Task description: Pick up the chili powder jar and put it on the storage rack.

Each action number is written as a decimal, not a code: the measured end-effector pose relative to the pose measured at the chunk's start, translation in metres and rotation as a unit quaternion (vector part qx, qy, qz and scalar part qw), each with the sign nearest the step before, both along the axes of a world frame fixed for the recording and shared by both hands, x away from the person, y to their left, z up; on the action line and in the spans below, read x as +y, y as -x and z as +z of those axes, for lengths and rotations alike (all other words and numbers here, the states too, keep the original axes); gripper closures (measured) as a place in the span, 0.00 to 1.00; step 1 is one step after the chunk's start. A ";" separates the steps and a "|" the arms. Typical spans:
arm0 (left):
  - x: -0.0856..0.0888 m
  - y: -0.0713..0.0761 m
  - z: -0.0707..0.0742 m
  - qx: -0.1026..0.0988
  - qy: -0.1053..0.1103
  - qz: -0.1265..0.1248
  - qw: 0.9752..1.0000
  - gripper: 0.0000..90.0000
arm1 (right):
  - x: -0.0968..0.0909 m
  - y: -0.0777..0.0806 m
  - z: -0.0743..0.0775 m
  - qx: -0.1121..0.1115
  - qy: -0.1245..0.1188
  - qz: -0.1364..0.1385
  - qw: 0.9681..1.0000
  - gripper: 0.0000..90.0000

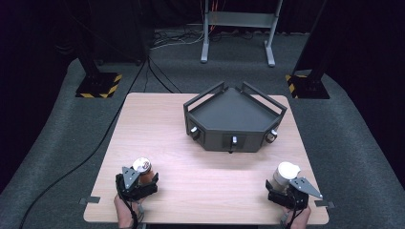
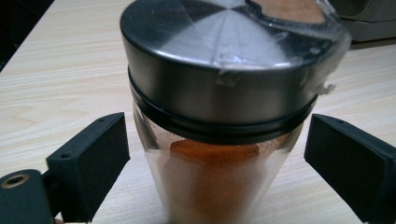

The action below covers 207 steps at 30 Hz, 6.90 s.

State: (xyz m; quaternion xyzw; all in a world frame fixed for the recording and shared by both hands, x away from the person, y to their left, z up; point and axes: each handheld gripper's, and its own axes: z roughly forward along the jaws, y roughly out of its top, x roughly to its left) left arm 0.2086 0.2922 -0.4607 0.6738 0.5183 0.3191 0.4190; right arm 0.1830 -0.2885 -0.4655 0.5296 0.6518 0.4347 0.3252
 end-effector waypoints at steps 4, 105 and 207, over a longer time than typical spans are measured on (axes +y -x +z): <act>0.001 0.000 0.000 0.001 0.000 0.006 1.000 0.17 | 0.000 0.000 0.000 0.001 0.001 0.001 1.000 0.00; -0.021 -0.039 0.053 -0.038 -0.004 -0.110 0.993 0.35 | 0.000 0.000 0.000 0.001 -0.001 -0.002 1.000 0.00; -0.057 -0.094 0.080 -0.042 -0.024 -0.160 0.986 0.35 | 0.000 -0.001 0.001 0.004 -0.002 -0.002 1.000 0.00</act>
